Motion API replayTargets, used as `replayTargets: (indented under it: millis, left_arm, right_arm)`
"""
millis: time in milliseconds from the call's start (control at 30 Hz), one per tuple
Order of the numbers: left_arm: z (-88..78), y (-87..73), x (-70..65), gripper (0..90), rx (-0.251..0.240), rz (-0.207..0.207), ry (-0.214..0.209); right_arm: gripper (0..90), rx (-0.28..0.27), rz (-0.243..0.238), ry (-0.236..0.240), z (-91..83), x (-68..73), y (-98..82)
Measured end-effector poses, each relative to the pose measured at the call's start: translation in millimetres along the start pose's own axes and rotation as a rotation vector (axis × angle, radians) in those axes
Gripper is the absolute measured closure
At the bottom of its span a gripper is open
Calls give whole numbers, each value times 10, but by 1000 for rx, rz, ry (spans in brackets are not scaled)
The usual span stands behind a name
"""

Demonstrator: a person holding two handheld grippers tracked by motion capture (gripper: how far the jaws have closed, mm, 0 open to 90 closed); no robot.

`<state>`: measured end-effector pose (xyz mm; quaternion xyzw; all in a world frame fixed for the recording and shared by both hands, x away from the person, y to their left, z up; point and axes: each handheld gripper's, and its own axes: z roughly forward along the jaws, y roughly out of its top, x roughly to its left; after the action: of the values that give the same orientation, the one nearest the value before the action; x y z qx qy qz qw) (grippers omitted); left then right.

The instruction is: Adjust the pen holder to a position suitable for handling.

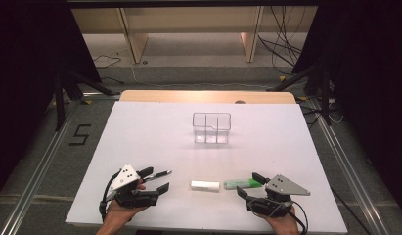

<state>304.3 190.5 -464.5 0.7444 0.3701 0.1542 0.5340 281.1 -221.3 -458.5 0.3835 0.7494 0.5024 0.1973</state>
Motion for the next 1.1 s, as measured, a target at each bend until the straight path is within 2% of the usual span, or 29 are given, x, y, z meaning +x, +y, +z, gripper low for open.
replayTargets:
  millis: [433,700,833,967,1100]
  left_arm:
    - [6,-2,-4,162,2,4,1]
    - [7,-5,2,163,3,2,8]
    - [8,-5,6,162,-1,-1,11]
    - [14,-8,5,163,1,0,12]
    - [20,-11,7,163,4,2,13]
  right_arm:
    - [287,-2,-3,-26,13,-24,34]
    - [296,-17,-9,-54,22,-97,126]
    - [301,-18,-27,-68,38,-175,206]
    - [307,-18,-23,-77,54,-236,274]
    - [384,-21,-14,-96,129,-369,395]
